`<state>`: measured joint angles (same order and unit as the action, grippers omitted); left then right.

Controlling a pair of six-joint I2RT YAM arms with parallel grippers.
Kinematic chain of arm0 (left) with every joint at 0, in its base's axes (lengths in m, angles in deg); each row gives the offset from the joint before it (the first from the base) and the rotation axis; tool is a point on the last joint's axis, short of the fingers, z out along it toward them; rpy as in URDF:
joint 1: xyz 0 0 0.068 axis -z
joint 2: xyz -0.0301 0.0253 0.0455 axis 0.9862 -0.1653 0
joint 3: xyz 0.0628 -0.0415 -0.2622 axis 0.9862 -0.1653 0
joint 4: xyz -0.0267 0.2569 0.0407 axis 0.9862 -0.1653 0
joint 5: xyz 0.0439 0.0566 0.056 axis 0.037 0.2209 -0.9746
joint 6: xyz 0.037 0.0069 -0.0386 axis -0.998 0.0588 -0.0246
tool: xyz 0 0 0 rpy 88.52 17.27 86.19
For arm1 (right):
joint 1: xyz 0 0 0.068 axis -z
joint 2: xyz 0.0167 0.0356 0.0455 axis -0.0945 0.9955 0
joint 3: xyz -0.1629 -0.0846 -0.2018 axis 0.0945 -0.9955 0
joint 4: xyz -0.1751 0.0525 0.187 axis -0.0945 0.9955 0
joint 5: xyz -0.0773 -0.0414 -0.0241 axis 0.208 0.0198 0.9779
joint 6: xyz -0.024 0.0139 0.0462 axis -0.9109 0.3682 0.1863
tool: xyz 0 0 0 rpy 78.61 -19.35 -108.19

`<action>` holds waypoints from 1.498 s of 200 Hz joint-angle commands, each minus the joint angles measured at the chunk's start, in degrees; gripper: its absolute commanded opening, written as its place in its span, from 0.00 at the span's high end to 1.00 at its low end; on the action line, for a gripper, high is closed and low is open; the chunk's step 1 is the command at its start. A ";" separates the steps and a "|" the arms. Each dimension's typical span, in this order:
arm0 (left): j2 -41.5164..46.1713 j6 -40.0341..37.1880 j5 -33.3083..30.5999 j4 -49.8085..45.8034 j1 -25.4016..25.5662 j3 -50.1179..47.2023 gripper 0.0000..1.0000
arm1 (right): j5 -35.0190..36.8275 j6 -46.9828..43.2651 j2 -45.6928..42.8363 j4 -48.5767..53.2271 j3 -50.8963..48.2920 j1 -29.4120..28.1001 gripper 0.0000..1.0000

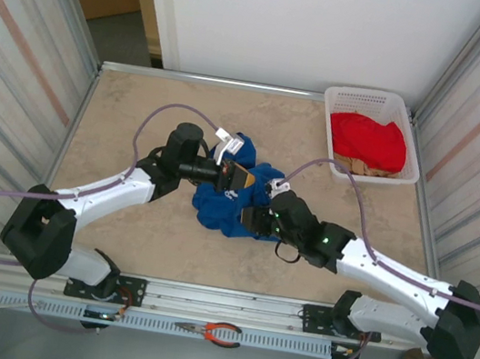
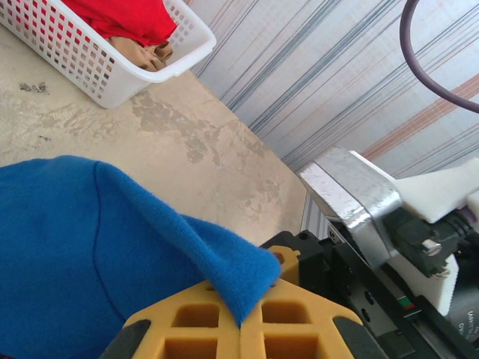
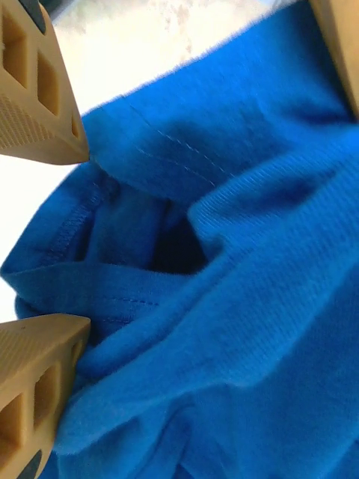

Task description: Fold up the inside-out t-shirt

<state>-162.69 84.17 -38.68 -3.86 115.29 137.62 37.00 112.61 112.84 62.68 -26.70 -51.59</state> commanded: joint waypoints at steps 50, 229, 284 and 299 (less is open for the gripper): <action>2.09 0.81 1.10 0.24 -0.94 0.32 1.00 | 6.71 -0.07 2.11 2.97 1.38 2.61 0.72; 1.33 3.85 -6.80 -3.92 -5.01 -0.54 0.22 | -12.89 1.75 -23.47 5.26 -0.75 26.50 1.00; 2.37 -5.60 -15.19 -13.50 2.65 3.73 0.18 | -14.48 4.15 -24.84 4.14 -5.10 28.02 1.00; 0.82 -9.59 -18.96 -16.96 7.07 6.51 0.18 | -14.44 4.40 -25.12 4.09 -5.46 28.01 1.00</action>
<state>-161.59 83.06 -51.21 -13.96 116.78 139.17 23.56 115.32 88.98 67.99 -31.60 -24.05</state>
